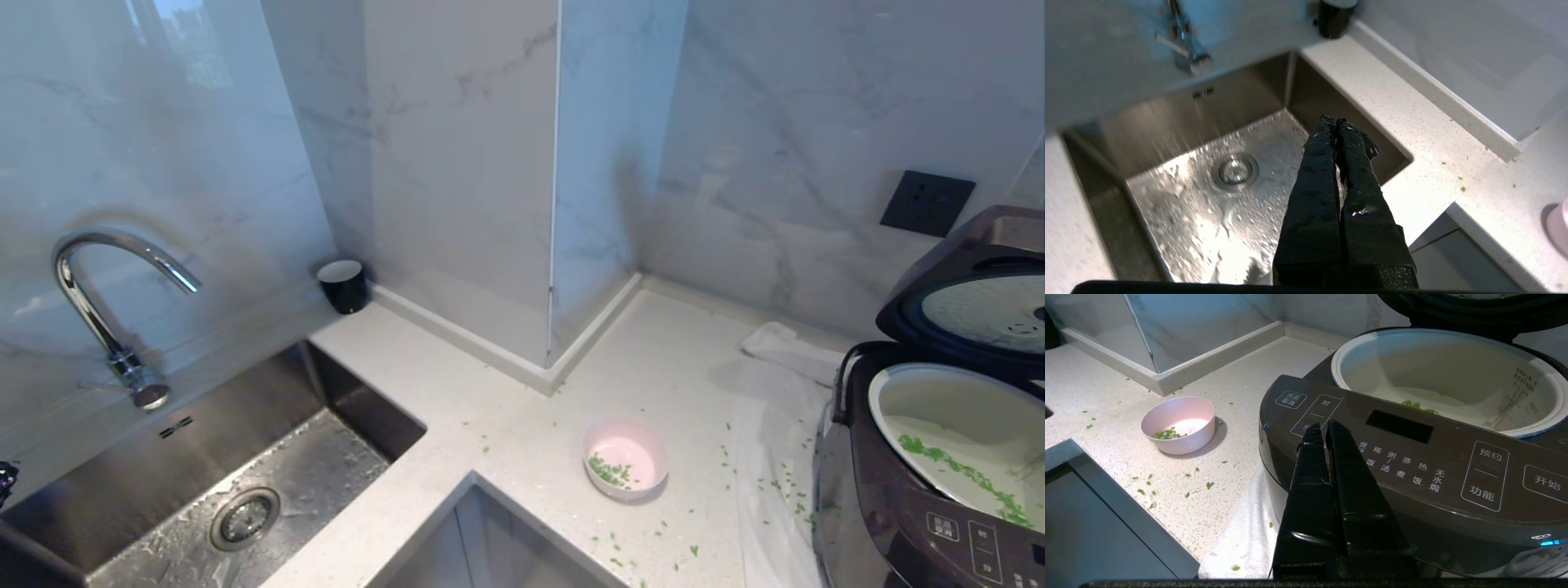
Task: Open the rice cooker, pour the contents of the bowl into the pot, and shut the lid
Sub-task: Turn on the tap
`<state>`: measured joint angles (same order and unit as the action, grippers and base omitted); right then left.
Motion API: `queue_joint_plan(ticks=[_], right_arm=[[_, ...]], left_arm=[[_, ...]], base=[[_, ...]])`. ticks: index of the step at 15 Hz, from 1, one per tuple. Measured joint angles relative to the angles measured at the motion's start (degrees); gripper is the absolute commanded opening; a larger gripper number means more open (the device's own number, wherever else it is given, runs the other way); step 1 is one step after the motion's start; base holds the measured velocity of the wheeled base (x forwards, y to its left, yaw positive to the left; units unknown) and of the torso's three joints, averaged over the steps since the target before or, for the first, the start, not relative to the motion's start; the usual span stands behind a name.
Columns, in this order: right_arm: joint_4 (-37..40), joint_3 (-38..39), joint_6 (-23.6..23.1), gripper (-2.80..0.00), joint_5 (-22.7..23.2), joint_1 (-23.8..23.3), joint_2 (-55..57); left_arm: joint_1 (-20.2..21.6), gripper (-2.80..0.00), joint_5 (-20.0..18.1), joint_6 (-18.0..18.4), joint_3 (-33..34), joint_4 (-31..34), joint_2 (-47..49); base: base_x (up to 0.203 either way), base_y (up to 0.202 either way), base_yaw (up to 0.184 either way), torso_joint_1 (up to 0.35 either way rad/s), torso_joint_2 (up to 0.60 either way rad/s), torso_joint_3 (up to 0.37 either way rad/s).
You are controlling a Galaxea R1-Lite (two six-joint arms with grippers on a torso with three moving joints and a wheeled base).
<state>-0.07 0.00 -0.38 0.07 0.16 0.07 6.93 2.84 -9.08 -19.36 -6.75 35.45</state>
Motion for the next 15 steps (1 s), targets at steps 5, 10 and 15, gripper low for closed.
queue_joint_plan(ticks=[5,10,15], right_arm=[[0.0,0.0,0.0,-2.80,0.0,0.0,0.0],[0.0,0.0,0.0,-2.80,0.0,0.0,0.0],[0.0,0.0,0.0,-2.80,0.0,0.0,0.0]], left_arm=[[2.8,-2.80,0.3,-6.6,-3.8,-3.6,19.6],[8.7,-2.80,0.8,-7.5,-7.4,-11.2,36.2],[11.6,-2.80,1.0,-7.7,-14.1,-11.5,44.1]], base=[[0.000,0.000,0.000,0.000,0.00,0.000],[0.000,0.000,0.000,0.000,0.00,0.000],[0.000,0.000,0.000,0.000,0.00,0.000]])
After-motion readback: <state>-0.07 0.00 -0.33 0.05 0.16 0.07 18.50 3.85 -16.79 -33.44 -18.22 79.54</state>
